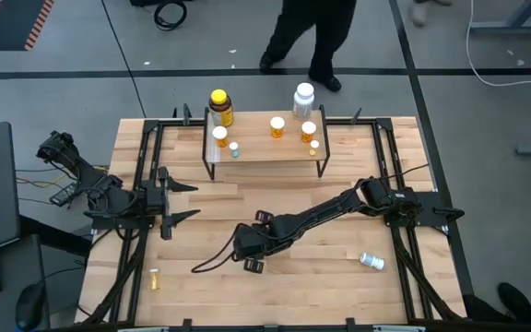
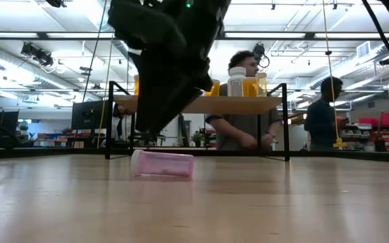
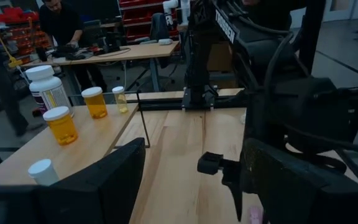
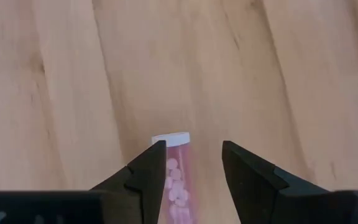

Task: Pick and place medicine bottles onto shelf by color
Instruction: Put the pink pill bottle on the shelf

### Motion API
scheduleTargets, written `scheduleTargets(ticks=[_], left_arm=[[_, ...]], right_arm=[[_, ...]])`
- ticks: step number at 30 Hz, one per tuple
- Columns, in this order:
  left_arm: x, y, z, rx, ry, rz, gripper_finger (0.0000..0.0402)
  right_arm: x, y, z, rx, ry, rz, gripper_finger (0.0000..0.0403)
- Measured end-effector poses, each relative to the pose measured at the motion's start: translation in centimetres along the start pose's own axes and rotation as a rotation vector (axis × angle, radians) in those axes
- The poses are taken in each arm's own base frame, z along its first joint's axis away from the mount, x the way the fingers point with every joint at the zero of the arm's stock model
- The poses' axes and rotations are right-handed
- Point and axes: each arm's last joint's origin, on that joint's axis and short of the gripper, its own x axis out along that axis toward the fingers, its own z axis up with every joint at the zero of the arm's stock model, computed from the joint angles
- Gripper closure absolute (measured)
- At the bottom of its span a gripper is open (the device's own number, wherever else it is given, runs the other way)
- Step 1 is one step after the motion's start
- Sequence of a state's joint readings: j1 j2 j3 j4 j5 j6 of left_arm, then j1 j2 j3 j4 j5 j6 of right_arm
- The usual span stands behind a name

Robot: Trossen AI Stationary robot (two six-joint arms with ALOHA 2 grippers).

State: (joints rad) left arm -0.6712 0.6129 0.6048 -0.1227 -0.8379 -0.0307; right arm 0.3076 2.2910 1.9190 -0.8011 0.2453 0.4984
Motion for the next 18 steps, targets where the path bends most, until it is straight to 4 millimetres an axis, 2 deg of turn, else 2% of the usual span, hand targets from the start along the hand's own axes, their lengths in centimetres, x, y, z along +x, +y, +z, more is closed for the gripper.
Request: scheduleTargets(ticks=[3, 9, 18], left_arm=[[0.0, 0.0, 0.0, -0.002, -0.001, 0.0, 0.0118], [0.0, 0.0, 0.0, -0.002, -0.001, 0.0, 0.0118], [0.0, 0.0, 0.0, -0.003, -0.001, 0.0, 0.0118]], right_arm=[[-0.2, 0.7, 0.3, 0.005, -0.037, 0.061, 0.0215], [-0.2, 0.8, -0.3, -0.013, -0.001, 0.041, 0.0174], [2.3, 0.5, -2.2, -0.016, 0.026, 0.058, 0.0171]])
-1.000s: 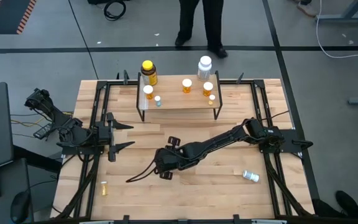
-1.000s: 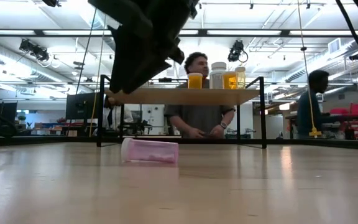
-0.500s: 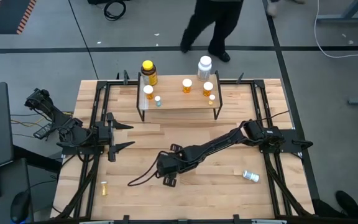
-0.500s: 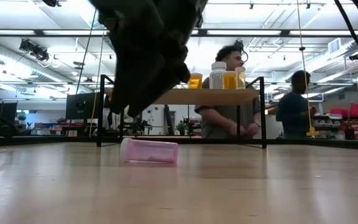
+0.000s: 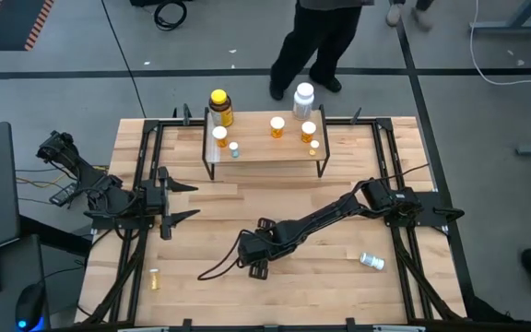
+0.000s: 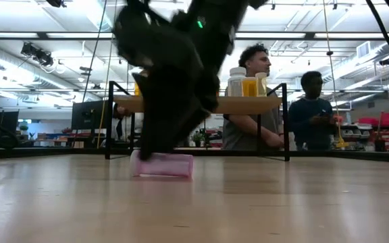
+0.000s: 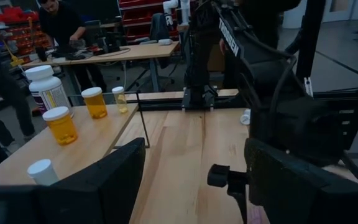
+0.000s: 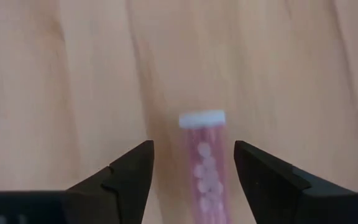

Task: Pick and place medicine bottles onto shelf by color
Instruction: Put the pink pill bottle on the shelf

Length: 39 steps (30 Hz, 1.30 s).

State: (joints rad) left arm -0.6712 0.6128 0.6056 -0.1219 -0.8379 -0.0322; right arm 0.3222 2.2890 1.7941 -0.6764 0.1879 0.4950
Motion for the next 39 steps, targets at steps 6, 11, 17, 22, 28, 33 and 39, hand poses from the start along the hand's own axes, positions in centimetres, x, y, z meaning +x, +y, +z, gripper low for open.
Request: scheduleTargets(ticks=[6, 11, 17, 22, 28, 33, 39], left_arm=[[0.0, 0.0, 0.0, 0.001, 0.0, 0.0, 0.0118], [0.0, 0.0, 0.0, 0.002, 0.0, 0.0, 0.0118], [0.0, 0.0, 0.0, 0.002, 0.0, 0.0, 0.0118], [0.0, 0.0, 0.0, 0.002, 0.0, 0.0, 0.0118], [0.0, 0.0, 0.0, 0.002, 0.0, 0.0, 0.0118], [0.0, 0.0, 0.0, 0.002, 0.0, 0.0, 0.0118], [0.0, 0.0, 0.0, 0.002, 0.0, 0.0, 0.0118]], right_arm=[[0.6, -0.3, -0.2, 0.0, -0.023, 0.008, 0.0179], [1.4, 0.0, -0.2, -0.006, -0.087, 0.048, 0.019], [1.6, -0.1, -0.4, -0.007, -0.077, 0.045, 0.0198], [1.6, -0.2, -0.5, -0.007, -0.073, 0.043, 0.0201], [1.6, -0.2, -0.5, -0.007, -0.072, 0.036, 0.0214], [1.6, -0.2, -0.5, -0.007, -0.072, 0.036, 0.0232], [1.6, -0.1, -0.5, 0.0, -0.061, 0.059, 0.0246]])
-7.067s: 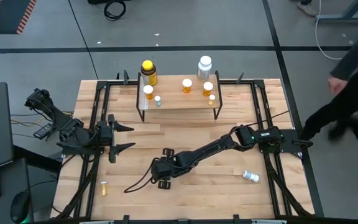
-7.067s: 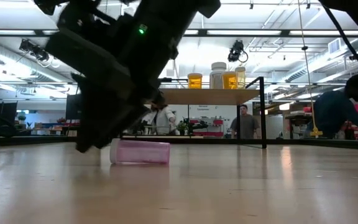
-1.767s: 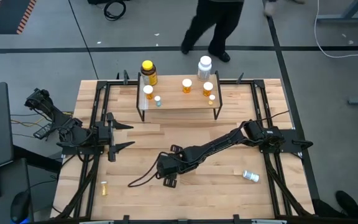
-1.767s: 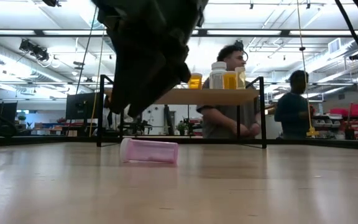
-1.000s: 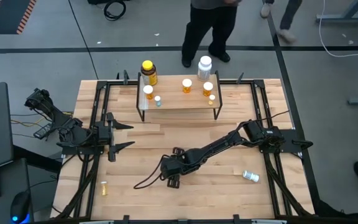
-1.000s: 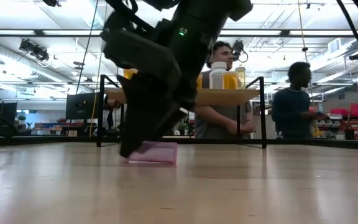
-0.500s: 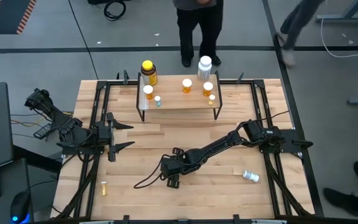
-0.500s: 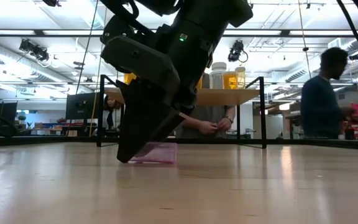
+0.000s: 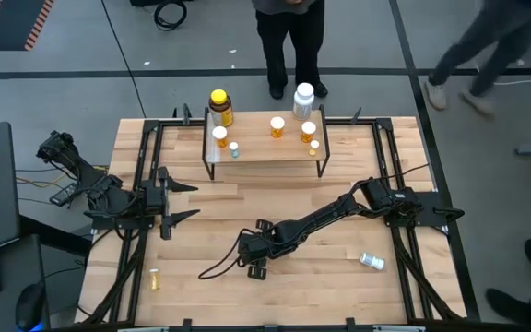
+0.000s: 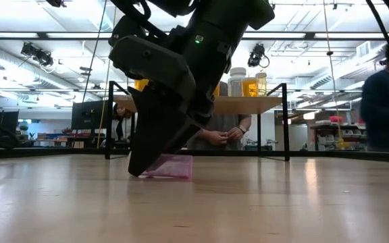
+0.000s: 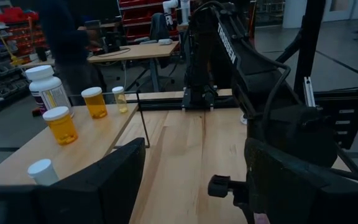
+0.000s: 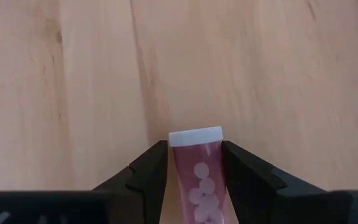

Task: Pick and place medicine bottles onto shelf by color
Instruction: Put the pink pill bottle on the shelf

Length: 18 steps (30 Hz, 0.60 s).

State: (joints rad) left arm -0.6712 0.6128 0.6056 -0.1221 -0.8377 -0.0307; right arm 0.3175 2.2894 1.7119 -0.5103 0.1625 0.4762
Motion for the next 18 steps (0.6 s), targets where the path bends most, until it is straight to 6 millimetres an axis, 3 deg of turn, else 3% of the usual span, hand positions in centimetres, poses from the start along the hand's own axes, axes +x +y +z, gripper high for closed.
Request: scheduleTargets(ticks=[18], left_arm=[[0.0, 0.0, -0.01, -0.008, 0.0, 0.0, 0.0118]], right_arm=[[0.01, -0.09, 0.27, 0.033, -0.011, 0.016, 0.0267]])
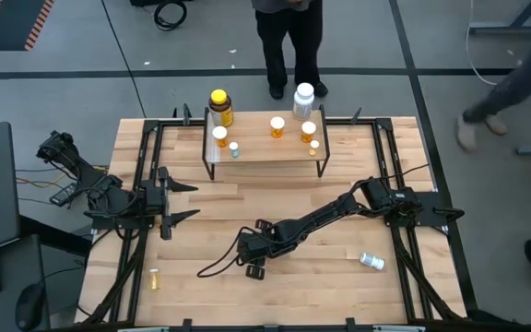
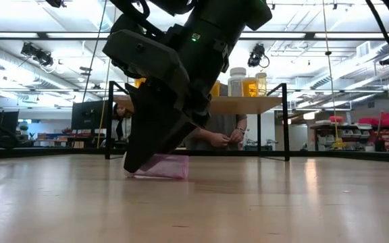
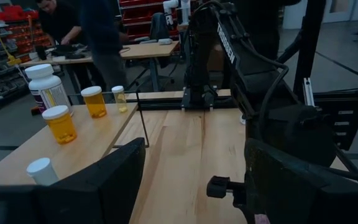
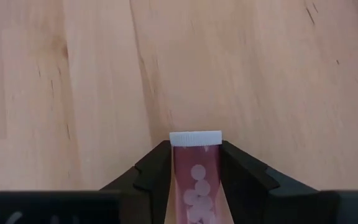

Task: Pick and place medicine bottles onto shelf by color
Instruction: Put the pink pill bottle on the shelf

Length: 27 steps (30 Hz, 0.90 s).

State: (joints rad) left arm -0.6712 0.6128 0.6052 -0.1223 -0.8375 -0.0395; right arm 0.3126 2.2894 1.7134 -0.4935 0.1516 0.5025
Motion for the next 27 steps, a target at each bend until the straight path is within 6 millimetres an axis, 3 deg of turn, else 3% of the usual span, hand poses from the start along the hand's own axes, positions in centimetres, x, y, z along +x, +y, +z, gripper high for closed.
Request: scheduleTargets(ticks=[27], left_arm=[[0.0, 0.0, -0.01, 0.011, 0.0, 0.0, 0.0118]], right_arm=[[-0.01, -0.1, -0.28, 0.023, 0.042, 0.012, 0.0274]])
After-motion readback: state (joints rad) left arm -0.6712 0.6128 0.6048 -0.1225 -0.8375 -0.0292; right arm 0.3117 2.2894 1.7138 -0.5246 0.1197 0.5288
